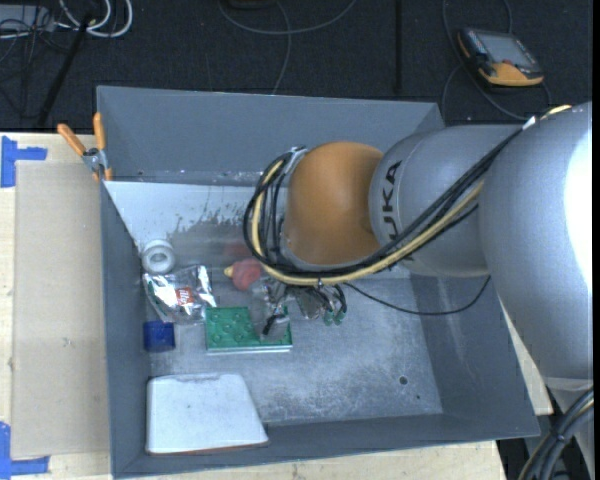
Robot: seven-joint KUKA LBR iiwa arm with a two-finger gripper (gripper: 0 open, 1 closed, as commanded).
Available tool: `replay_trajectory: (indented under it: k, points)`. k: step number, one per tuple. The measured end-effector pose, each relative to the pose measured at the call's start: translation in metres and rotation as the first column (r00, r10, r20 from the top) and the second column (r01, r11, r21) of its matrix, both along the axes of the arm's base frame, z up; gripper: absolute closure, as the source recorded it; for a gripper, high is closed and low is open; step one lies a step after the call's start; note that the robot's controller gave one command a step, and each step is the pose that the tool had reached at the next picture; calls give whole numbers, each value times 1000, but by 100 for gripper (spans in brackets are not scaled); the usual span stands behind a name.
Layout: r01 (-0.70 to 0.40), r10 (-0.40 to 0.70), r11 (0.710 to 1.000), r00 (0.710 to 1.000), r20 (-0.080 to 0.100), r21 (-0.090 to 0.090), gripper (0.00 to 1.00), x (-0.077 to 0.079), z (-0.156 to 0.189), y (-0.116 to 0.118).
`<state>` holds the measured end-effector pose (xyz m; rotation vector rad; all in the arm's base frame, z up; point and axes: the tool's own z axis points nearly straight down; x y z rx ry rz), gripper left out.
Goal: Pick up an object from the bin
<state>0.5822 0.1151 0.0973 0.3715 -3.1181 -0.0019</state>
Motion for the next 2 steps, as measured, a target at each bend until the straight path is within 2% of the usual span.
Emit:
replay_trajectory:
  k: [1, 2]
  points:
    - [0, 0, 1000, 1000, 0, 0, 0, 0, 0, 0]
    - [0, 0, 1000, 1000, 0, 0, 100, 0, 0, 0]
